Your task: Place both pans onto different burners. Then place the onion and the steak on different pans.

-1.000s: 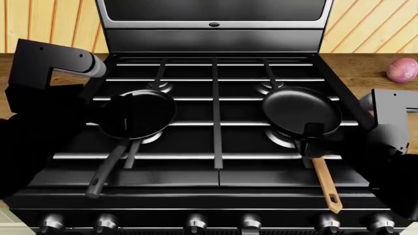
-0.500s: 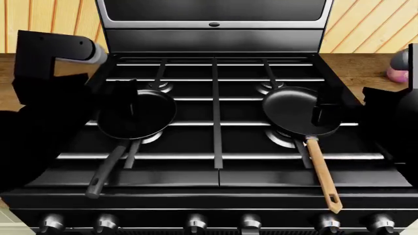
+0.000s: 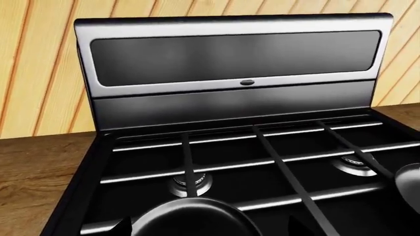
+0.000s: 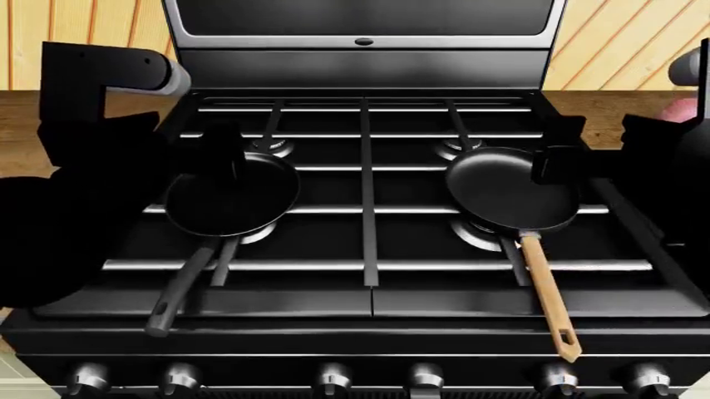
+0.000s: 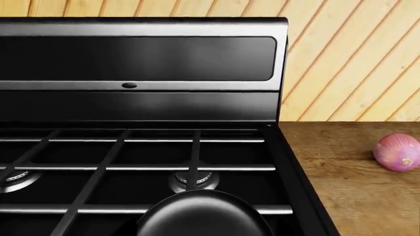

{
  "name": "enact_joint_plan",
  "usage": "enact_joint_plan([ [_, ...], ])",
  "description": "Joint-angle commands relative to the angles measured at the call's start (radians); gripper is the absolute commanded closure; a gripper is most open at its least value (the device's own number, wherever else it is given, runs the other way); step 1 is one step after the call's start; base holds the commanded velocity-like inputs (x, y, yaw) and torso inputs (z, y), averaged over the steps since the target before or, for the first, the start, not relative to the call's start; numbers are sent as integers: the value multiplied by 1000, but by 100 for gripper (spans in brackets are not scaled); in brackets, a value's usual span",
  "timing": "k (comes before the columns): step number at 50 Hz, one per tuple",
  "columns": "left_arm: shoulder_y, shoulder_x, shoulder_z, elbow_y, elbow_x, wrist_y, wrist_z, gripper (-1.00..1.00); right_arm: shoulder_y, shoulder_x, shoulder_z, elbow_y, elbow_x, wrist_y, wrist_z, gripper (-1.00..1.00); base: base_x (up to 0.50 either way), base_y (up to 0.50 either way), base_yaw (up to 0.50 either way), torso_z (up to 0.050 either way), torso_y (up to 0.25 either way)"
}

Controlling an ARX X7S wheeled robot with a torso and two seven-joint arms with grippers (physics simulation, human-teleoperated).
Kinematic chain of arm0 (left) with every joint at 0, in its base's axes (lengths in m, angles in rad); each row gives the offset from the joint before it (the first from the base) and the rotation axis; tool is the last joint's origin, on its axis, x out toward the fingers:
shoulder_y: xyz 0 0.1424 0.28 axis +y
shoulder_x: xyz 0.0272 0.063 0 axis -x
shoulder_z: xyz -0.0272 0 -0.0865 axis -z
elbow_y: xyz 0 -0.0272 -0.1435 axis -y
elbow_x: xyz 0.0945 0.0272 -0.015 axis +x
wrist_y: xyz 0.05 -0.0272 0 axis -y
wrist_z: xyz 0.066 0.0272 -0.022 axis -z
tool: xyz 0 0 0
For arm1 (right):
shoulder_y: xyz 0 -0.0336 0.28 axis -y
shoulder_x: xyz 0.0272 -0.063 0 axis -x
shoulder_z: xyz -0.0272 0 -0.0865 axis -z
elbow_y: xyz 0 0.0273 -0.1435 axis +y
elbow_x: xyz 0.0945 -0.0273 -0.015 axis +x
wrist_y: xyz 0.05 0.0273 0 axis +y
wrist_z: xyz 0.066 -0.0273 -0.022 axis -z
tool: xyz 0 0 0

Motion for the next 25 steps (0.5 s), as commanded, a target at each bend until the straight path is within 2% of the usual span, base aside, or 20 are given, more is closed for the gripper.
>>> enact_joint_plan([
  [1,-2,4,-5,-1,3,11,-4,-100,4,-1,-6,-1,-10,-3,-2,-100,0,0,0,0,0],
  [25,-6,10,9,11,30,19,0,-100,-36,17,26,-16,36,-23,22,-100,0,-310,0,0,0],
])
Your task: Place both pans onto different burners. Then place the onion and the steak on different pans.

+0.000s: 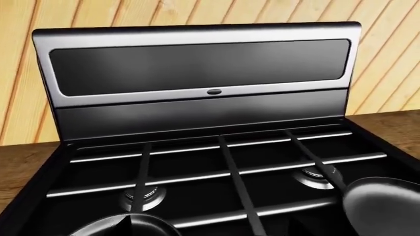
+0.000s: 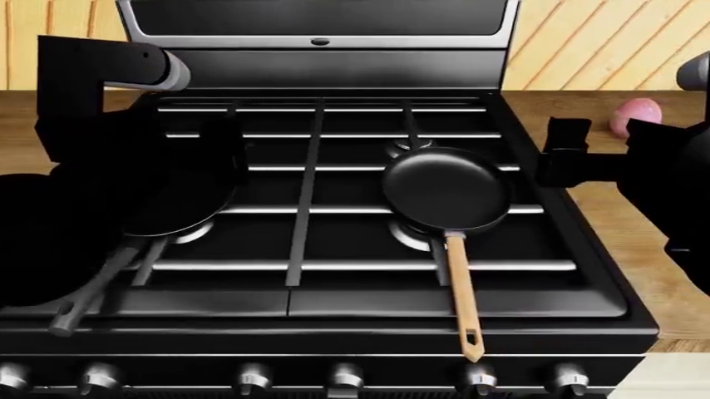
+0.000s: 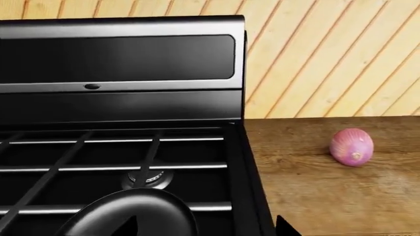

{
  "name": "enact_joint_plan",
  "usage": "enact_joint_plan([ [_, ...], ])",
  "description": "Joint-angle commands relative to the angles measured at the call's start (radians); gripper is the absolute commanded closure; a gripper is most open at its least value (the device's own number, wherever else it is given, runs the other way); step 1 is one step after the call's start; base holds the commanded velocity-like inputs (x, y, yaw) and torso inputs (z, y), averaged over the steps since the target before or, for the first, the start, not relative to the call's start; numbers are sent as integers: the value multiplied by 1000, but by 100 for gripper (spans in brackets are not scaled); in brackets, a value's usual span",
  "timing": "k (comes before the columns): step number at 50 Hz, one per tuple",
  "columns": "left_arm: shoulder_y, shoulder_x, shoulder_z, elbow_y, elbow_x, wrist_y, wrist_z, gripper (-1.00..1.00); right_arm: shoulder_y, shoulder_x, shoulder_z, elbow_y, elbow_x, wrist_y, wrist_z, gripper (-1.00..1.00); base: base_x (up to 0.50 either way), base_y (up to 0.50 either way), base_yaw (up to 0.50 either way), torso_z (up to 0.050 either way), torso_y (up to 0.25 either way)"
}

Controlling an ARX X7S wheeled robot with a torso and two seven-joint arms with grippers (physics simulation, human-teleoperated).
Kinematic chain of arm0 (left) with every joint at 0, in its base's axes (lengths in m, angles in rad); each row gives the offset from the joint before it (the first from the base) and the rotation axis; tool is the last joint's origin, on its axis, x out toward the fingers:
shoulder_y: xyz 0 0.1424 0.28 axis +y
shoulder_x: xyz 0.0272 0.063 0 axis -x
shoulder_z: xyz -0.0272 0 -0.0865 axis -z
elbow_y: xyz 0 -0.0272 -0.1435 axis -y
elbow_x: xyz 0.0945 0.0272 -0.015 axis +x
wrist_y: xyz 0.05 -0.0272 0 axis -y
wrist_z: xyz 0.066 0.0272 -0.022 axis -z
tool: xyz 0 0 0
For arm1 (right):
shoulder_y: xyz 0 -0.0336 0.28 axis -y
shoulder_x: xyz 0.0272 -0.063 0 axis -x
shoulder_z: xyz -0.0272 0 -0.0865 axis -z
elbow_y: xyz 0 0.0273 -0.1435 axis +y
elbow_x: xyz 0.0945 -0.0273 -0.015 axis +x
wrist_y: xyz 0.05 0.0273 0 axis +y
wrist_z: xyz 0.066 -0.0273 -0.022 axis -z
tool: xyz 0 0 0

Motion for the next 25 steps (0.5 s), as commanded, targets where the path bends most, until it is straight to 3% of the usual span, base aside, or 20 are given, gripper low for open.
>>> enact_joint_plan([
  [1,1,5,6,3,19,10,8,-100,-7,6,6,-4,12,-4,5,-100,0,-328,0,0,0],
  [25,-7,10,13,2,32,18,14,-100,-23,18,15,-10,23,-15,8,-100,0,-336,0,0,0],
])
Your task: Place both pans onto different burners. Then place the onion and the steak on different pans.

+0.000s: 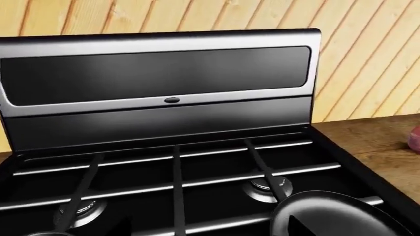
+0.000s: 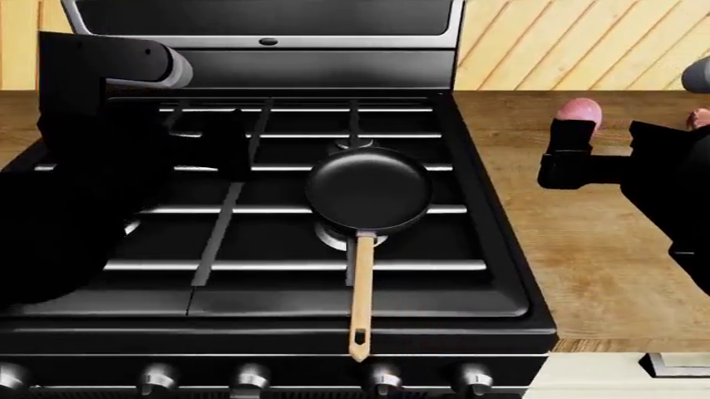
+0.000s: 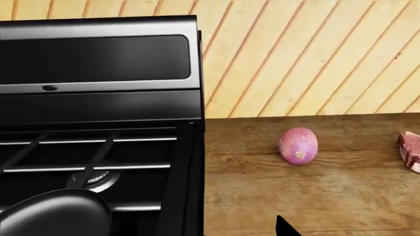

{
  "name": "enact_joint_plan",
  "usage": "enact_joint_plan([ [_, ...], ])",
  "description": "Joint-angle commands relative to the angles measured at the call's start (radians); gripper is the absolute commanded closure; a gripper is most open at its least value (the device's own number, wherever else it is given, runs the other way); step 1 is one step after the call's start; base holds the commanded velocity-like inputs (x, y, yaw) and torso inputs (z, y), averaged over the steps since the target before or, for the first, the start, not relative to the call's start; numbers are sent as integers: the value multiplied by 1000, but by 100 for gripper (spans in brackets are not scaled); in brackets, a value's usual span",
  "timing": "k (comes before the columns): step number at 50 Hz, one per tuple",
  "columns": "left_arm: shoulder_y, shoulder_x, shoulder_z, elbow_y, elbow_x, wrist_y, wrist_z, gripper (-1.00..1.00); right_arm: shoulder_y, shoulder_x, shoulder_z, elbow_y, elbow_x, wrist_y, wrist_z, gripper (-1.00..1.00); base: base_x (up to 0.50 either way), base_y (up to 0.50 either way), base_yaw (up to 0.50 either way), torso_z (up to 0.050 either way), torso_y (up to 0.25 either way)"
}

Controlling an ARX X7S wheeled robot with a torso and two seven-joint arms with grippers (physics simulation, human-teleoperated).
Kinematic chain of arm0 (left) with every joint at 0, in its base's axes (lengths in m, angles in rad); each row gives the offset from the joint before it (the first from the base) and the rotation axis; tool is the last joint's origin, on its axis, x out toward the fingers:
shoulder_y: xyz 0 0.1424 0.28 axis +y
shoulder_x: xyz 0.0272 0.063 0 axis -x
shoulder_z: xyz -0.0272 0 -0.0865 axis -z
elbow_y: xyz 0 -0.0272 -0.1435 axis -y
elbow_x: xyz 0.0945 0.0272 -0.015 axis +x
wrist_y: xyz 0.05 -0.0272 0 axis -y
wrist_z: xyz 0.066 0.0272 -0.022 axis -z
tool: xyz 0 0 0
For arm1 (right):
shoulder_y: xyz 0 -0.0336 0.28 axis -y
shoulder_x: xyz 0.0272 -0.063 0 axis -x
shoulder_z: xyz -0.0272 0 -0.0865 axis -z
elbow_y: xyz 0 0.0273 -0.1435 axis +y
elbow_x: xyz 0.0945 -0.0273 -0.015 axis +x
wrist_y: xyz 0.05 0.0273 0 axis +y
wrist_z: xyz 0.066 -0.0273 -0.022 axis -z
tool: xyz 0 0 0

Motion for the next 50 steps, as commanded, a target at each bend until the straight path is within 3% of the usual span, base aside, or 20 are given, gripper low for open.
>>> enact_joint_plan([
  [1,-2,2,4,1,6,4,2,-100,-10,7,6,-4,7,-6,2,-100,0,-359,0,0,0],
  [50,-9,6,16,-3,17,13,6,-100,-20,20,5,-12,20,-19,1,-100,0,-377,0,0,0],
])
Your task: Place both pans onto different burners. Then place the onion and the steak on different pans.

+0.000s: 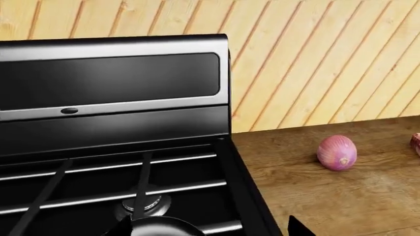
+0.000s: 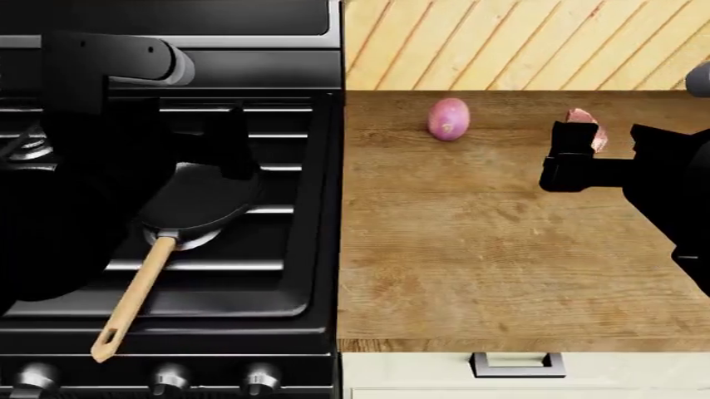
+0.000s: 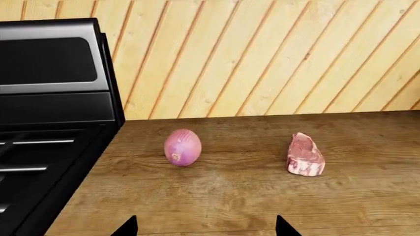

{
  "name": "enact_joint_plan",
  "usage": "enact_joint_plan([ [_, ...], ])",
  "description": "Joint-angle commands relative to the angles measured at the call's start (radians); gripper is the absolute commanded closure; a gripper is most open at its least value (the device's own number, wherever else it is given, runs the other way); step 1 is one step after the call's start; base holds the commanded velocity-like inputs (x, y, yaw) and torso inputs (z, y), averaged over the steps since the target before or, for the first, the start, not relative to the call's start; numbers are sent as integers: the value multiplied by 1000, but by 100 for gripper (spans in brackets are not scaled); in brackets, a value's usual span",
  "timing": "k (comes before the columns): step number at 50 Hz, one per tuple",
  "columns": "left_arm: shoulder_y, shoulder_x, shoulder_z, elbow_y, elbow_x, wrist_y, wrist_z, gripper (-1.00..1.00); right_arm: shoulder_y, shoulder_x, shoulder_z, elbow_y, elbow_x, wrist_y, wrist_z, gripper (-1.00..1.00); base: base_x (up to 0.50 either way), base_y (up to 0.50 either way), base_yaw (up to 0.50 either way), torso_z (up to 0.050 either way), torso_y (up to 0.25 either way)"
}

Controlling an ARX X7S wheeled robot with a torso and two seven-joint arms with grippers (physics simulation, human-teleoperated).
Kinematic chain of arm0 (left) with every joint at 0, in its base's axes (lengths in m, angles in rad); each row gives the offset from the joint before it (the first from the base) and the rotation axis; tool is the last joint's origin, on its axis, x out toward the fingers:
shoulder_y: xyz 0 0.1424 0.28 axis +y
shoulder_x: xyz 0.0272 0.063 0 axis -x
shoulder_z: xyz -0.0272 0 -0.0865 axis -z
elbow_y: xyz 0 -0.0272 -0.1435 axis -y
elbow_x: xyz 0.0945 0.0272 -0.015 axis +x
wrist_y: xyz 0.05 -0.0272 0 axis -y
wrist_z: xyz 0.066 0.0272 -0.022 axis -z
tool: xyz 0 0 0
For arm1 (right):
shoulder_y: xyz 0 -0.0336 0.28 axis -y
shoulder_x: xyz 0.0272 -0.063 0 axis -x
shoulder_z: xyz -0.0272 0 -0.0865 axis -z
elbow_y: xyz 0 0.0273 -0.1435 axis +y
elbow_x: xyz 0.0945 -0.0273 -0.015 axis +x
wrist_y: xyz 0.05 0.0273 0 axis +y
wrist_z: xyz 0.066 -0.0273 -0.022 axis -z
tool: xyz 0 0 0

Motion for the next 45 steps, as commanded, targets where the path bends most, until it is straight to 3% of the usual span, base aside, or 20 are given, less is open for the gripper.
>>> enact_joint_plan([
  [1,-1,1,5,0,6,3,5,-100,-2,5,0,-4,6,-2,3,-100,0,-375,0,0,0],
  [37,-1,2,13,1,13,9,8,-100,-6,11,-5,-7,14,-11,4,-100,0,-378,0,0,0],
  [45,-2,1,13,2,12,11,8,-100,1,7,-14,-7,11,-8,-4,-100,0,0,0,0,0],
])
